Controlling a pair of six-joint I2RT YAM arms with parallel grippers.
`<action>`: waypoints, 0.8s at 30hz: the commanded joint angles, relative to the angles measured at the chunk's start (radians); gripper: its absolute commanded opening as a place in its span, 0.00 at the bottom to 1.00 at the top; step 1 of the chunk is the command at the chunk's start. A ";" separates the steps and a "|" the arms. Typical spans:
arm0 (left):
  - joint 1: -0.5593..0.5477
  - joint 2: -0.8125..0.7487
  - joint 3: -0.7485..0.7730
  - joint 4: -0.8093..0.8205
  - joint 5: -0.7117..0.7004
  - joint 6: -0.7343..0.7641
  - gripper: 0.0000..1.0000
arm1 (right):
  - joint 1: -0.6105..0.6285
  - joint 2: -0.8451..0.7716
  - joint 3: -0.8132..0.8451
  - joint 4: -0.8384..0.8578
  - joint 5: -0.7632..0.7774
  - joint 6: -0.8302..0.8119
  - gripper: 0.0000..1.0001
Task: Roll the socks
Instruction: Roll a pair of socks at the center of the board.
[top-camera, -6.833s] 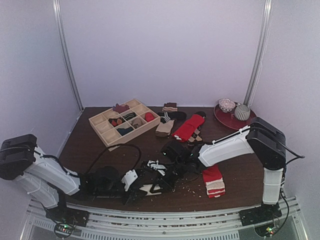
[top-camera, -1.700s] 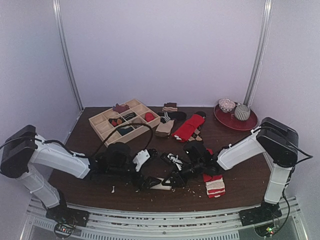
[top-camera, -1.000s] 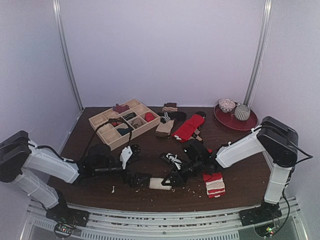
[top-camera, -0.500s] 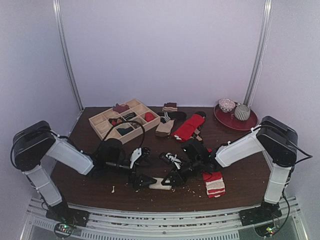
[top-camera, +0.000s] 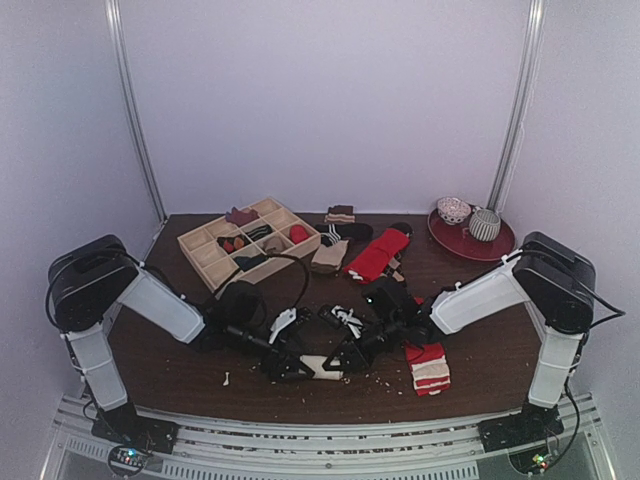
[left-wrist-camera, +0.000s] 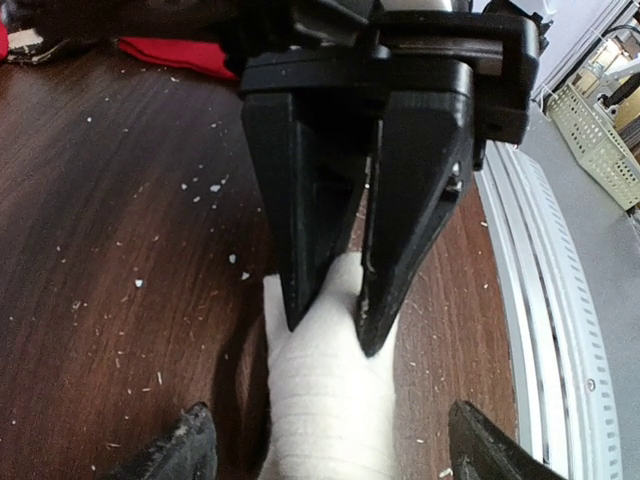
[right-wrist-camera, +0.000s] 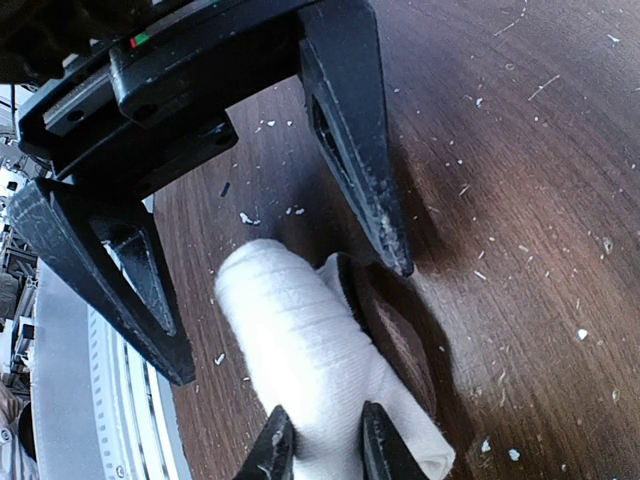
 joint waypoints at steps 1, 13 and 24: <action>0.003 -0.002 0.022 -0.024 -0.007 0.005 0.78 | -0.002 0.119 -0.064 -0.267 0.159 -0.011 0.20; 0.003 0.043 0.054 -0.017 0.021 -0.003 0.73 | -0.002 0.127 -0.066 -0.267 0.161 -0.013 0.20; -0.023 0.059 0.078 -0.073 -0.006 0.027 0.67 | -0.002 0.136 -0.067 -0.267 0.164 -0.017 0.20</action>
